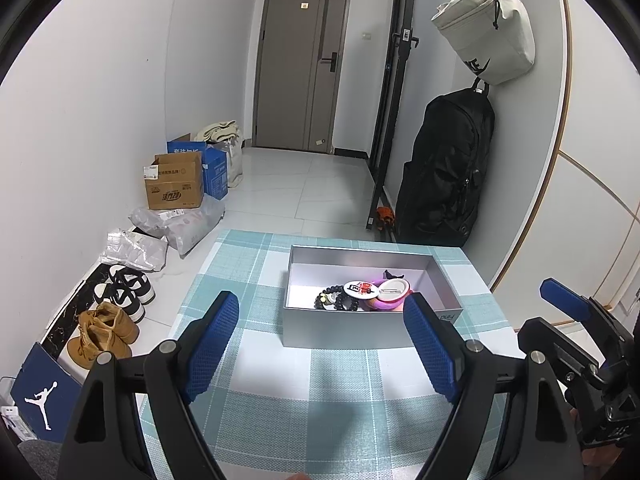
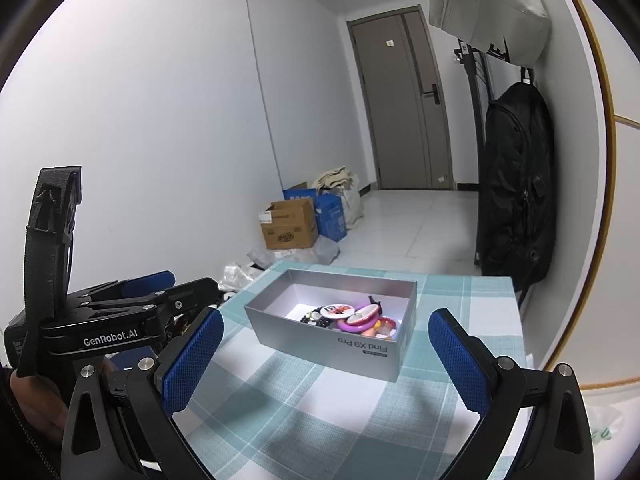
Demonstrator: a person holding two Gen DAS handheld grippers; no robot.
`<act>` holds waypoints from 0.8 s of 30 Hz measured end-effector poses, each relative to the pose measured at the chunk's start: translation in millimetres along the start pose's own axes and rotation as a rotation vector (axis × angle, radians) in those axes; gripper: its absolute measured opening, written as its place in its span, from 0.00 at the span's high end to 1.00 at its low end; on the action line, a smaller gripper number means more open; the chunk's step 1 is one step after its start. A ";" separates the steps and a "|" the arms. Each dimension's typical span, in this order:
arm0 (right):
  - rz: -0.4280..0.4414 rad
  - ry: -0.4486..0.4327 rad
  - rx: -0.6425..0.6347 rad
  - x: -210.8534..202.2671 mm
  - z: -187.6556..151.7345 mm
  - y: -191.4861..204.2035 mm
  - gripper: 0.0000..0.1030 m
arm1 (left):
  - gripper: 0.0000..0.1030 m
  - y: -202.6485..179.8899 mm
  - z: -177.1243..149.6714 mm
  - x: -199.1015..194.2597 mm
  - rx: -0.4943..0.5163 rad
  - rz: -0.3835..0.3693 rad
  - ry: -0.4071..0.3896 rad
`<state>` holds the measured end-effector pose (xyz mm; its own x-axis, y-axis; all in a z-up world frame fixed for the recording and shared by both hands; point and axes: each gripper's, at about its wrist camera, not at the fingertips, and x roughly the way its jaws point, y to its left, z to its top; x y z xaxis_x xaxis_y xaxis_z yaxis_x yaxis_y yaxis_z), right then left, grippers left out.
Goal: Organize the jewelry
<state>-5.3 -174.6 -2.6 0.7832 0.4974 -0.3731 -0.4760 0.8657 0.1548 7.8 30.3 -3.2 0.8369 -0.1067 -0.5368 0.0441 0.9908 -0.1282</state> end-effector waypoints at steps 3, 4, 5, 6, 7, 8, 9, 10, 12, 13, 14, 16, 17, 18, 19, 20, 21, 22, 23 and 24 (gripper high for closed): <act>-0.001 0.001 -0.001 -0.1 -0.2 0.0 0.00 | 0.21 0.0 0.0 0.3 -0.001 0.000 0.001; -0.001 0.001 -0.001 -0.1 -0.2 0.1 0.00 | 0.21 0.6 0.1 0.4 -0.002 0.001 0.002; 0.000 0.000 0.000 -0.1 -0.2 0.0 0.00 | 0.21 0.8 0.4 0.5 -0.005 0.001 0.001; -0.001 0.001 0.001 -0.1 -0.2 0.1 0.00 | 0.21 1.1 0.7 0.7 -0.006 -0.001 0.003; 0.000 0.001 0.001 0.1 -0.2 0.0 0.00 | 0.21 1.2 0.9 0.6 -0.008 -0.001 0.004; -0.001 0.001 0.001 0.2 -0.3 0.1 0.00 | 0.21 1.5 0.8 0.7 -0.009 0.000 0.004; -0.001 0.001 0.001 0.1 -0.5 0.1 0.00 | 0.21 1.8 0.8 0.7 -0.009 -0.002 0.004; -0.002 0.001 0.001 0.1 -0.7 0.3 0.00 | 0.21 2.1 1.1 0.8 -0.010 -0.004 0.005; -0.003 0.003 0.002 0.0 -1.0 0.5 0.00 | 0.21 2.2 1.3 1.3 -0.010 -0.007 0.007; -0.002 0.003 0.002 -0.4 -1.5 0.3 0.00 | 0.21 1.8 1.4 1.3 -0.009 -0.007 0.007; -0.002 0.003 0.002 -0.4 -1.3 -0.2 0.00 | 0.21 1.7 1.5 1.6 -0.008 -0.004 0.007; -0.002 0.005 0.002 -0.5 -1.7 0.1 0.00 | 0.21 1.9 1.7 1.7 -0.010 -0.006 0.007; -0.002 0.004 0.002 -0.5 -1.7 -0.1 0.00 | 0.21 2.0 1.9 1.7 -0.012 -0.008 0.008; -0.002 0.005 0.002 -0.3 -1.7 -0.3 0.00 | 0.21 2.2 1.9 1.9 -0.012 -0.009 0.009; -0.003 0.005 0.001 -0.5 -1.8 -0.3 0.00 | 0.21 2.2 1.9 2.2 -0.012 -0.011 0.010; -0.002 0.004 0.001 -0.5 -1.7 -0.3 0.00 | 0.21 2.3 1.9 2.1 -0.012 -0.011 0.010; -0.002 0.004 0.002 -0.4 -1.6 -0.3 0.00 | 0.21 2.3 1.8 2.2 -0.012 -0.010 0.010; -0.002 0.003 0.002 -0.6 -1.7 -0.5 0.00 | 0.21 2.6 1.6 2.0 -0.013 -0.012 0.010; -0.002 0.004 0.003 -0.3 -1.7 -0.9 0.00 | 0.21 3.0 1.5 1.6 -0.013 -0.013 0.010; 0.004 0.008 0.007 -0.1 -1.7 -1.1 0.00 | 0.21 3.1 1.4 1.3 -0.014 -0.013 0.009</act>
<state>-5.5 -175.7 -4.2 0.7784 0.5001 -0.3794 -0.4762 0.8642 0.1622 9.8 33.4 -3.1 0.8316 -0.1205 -0.5422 0.0476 0.9880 -0.1467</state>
